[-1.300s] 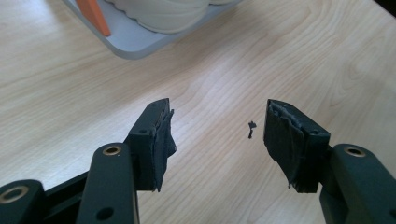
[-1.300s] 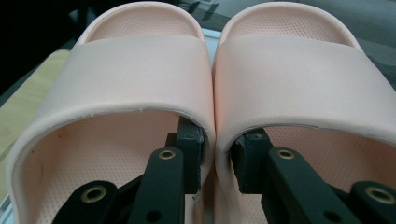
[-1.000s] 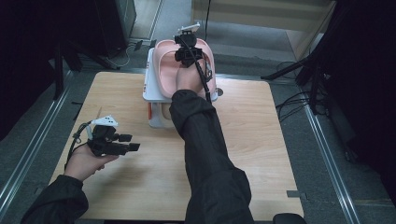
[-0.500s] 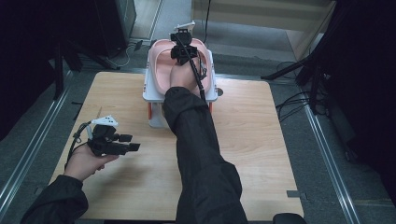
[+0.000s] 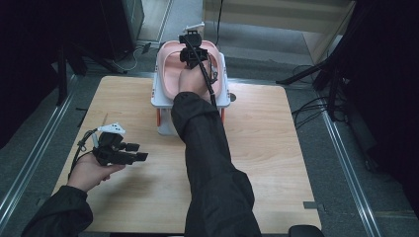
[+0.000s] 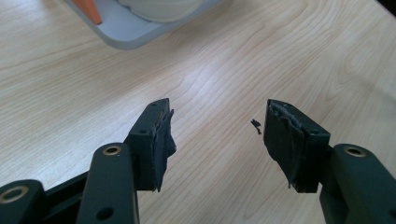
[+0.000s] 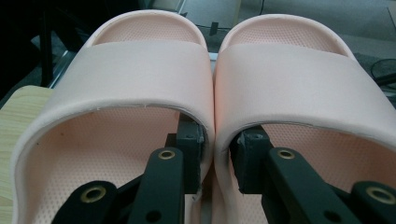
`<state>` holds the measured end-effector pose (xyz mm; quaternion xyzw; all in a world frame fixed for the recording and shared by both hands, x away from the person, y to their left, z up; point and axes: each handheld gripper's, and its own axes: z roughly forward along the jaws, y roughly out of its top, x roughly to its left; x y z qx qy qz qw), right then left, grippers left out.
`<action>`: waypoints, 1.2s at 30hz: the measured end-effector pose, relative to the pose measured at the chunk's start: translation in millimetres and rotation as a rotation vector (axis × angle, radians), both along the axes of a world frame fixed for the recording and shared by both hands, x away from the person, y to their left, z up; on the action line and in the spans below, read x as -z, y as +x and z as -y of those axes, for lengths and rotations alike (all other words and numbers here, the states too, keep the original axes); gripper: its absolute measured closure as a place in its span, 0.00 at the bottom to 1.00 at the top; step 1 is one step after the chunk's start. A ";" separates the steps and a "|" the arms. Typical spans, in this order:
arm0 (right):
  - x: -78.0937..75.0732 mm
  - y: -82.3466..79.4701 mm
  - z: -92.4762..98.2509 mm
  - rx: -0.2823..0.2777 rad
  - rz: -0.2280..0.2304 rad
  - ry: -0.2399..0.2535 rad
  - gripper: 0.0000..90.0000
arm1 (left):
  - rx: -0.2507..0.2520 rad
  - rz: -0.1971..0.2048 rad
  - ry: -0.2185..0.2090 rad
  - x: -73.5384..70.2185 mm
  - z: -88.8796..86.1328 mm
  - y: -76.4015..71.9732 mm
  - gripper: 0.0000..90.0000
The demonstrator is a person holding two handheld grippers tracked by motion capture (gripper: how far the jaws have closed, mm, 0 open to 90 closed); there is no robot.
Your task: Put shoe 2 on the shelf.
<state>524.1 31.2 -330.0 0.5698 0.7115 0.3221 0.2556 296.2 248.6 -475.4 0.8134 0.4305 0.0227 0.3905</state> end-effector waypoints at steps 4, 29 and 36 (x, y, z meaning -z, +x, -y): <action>0.6 -0.9 2.2 -0.003 -0.002 0.007 0.83 | -0.002 0.001 0.000 0.0 0.1 -0.4 0.46; 3.2 -27.9 15.5 -0.107 0.030 0.035 0.58 | 0.001 -0.005 0.018 2.1 2.7 0.6 0.46; 4.4 -45.8 32.8 -0.193 0.021 0.073 0.56 | -0.006 -0.002 0.026 3.2 2.7 0.6 0.46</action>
